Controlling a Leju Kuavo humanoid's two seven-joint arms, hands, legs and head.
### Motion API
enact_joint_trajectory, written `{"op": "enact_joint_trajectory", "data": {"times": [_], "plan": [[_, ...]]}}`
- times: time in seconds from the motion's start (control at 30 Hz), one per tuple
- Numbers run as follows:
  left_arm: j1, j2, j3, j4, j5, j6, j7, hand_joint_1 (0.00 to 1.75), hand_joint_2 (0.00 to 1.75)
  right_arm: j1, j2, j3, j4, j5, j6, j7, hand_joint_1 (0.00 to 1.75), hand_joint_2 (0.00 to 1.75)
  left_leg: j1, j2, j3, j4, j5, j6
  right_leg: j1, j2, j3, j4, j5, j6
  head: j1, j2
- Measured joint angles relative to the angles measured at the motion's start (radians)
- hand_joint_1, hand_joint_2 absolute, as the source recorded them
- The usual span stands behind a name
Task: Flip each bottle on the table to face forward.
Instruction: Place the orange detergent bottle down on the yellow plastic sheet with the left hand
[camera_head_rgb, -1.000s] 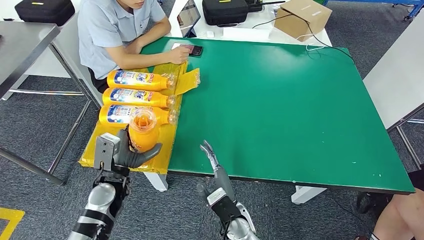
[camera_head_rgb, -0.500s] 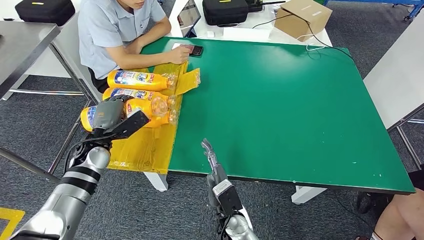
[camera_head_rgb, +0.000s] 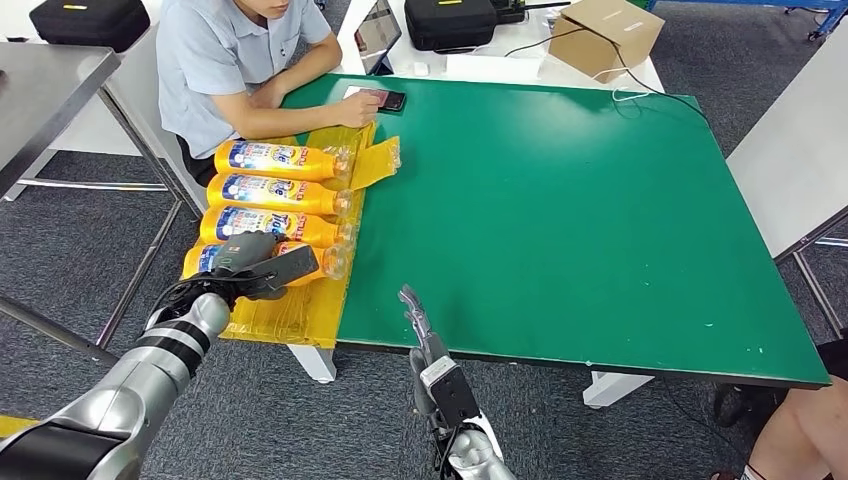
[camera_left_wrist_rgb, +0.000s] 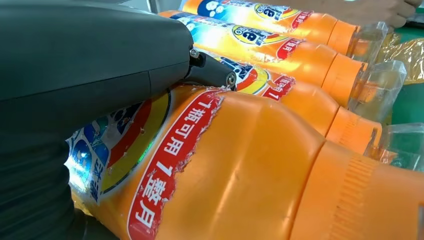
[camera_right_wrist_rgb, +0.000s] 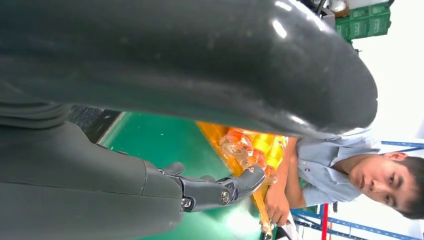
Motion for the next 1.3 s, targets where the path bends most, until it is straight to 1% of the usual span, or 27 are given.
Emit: {"op": "enact_joint_trajectory", "data": {"times": [0.23, 0.4, 0.43, 0.47, 0.5, 0.53, 0.63, 0.67, 0.7, 0.87, 1.1, 1.23, 1.3], "plan": [[-0.012, 0.0, -0.007, 0.025, 0.001, -0.005, -0.002, 1.75, 1.75, -0.003, 0.002, -0.005, 0.018, 0.0, 0.0, 0.0, 0.0, 0.0, 0.0, 0.0, 0.003, 0.0, 0.0, 0.0, 0.0, 0.0, 0.002, 0.0, 0.0, 0.0, 0.0, 0.0], [-0.022, 0.0, -0.012, 0.033, 0.016, -0.034, -0.009, 1.75, 1.75, -0.006, 0.003, -0.009, 0.029, 0.001, 0.003, 0.0, 0.0, 0.0, 0.0, 0.0, 0.003, 0.0, 0.0, 0.0, 0.0, 0.0, 0.003, 0.0, 0.0, 0.0, 0.0, 0.0], [-0.023, 0.0, -0.013, 0.034, 0.018, -0.037, -0.011, 1.71, 1.75, -0.006, 0.004, -0.011, 0.031, 0.001, 0.004, 0.0, 0.0, 0.0, 0.0, 0.0, 0.003, 0.0, 0.0, 0.0, 0.0, 0.0, 0.003, 0.0, 0.0, 0.0, 0.0, 0.0], [-0.023, 0.0, -0.014, 0.034, 0.018, -0.039, -0.013, 1.64, 1.75, -0.007, 0.004, -0.012, 0.033, 0.001, 0.006, 0.0, 0.0, 0.0, 0.0, 0.0, 0.003, 0.0, 0.0, 0.0, 0.0, 0.0, 0.003, 0.0, 0.0, 0.0, 0.0, 0.0], [-0.023, 0.0, -0.016, 0.034, 0.018, -0.041, -0.015, 1.53, 1.75, -0.007, 0.004, -0.014, 0.035, 0.0, 0.007, 0.0, 0.0, 0.0, 0.0, 0.0, 0.003, 0.0, 0.0, 0.0, 0.0, 0.0, 0.004, 0.0, 0.0, 0.0, 0.0, 0.0], [-0.023, 0.0, -0.018, 0.034, 0.018, -0.041, -0.016, 1.29, 1.75, -0.008, 0.005, -0.015, 0.037, 0.0, 0.009, 0.0, 0.0, 0.0, 0.0, 0.0, 0.003, 0.0, 0.0, 0.0, 0.0, 0.0, 0.004, 0.0, 0.0, 0.0, 0.0, 0.0], [-0.021, 0.0, -0.025, 0.035, 0.018, -0.04, -0.019, 0.28, 1.75, -0.01, 0.006, -0.018, 0.043, -0.001, 0.014, 0.0, 0.0, 0.0, 0.0, 0.0, 0.004, 0.0, 0.0, 0.0, 0.0, 0.0, 0.004, 0.0, 0.0, 0.0, 0.0, 0.0], [-0.021, 0.0, -0.027, 0.036, 0.018, -0.041, -0.021, 0.08, 1.75, -0.011, 0.006, -0.018, 0.046, -0.002, 0.016, 0.0, 0.0, 0.0, 0.0, 0.0, 0.004, 0.0, 0.0, 0.0, 0.0, 0.0, 0.004, 0.0, 0.0, 0.0, 0.0, 0.0], [-0.019, 0.0, -0.03, 0.039, 0.018, -0.044, -0.025, 0.0, 1.75, -0.012, 0.006, -0.018, 0.048, -0.001, 0.017, 0.0, 0.0, 0.0, 0.0, 0.0, 0.004, 0.0, 0.0, 0.0, 0.0, 0.0, 0.004, 0.0, 0.0, 0.0, 0.0, 0.0], [-0.002, 0.0, -0.054, 0.055, 0.006, -0.07, -0.053, 0.0, 1.75, -0.017, 0.007, -0.018, 0.061, -0.001, 0.024, 0.0, 0.0, 0.0, 0.0, -0.001, 0.004, 0.0, 0.0, 0.0, 0.0, 0.0, 0.005, 0.0, 0.0, 0.0, 0.0, 0.0], [-0.003, 0.002, -0.072, 0.061, -0.001, -0.074, -0.064, 0.0, 1.75, -0.02, 0.009, -0.02, 0.073, -0.001, 0.025, 0.0, 0.0, 0.0, 0.0, -0.002, 0.004, 0.0, 0.0, 0.0, 0.0, 0.0, 0.005, 0.0, 0.0, 0.0, 0.0, 0.0], [-0.003, 0.006, -0.101, 0.061, -0.02, -0.071, -0.101, 0.0, 1.75, -0.021, 0.009, -0.021, 0.077, -0.001, 0.025, 0.0, 0.0, 0.0, 0.0, -0.002, 0.004, 0.0, 0.0, 0.0, 0.0, 0.0, 0.005, 0.0, 0.0, 0.0, 0.0, 0.0], [-0.001, 0.009, -0.114, 0.057, 0.003, -0.077, -0.127, 0.0, 1.75, -0.021, 0.009, -0.022, 0.079, -0.002, 0.025, 0.0, 0.0, 0.0, 0.0, -0.002, 0.005, 0.0, 0.0, 0.0, 0.0, 0.0, 0.006, 0.0, 0.0, 0.0, 0.0, 0.0]]}}
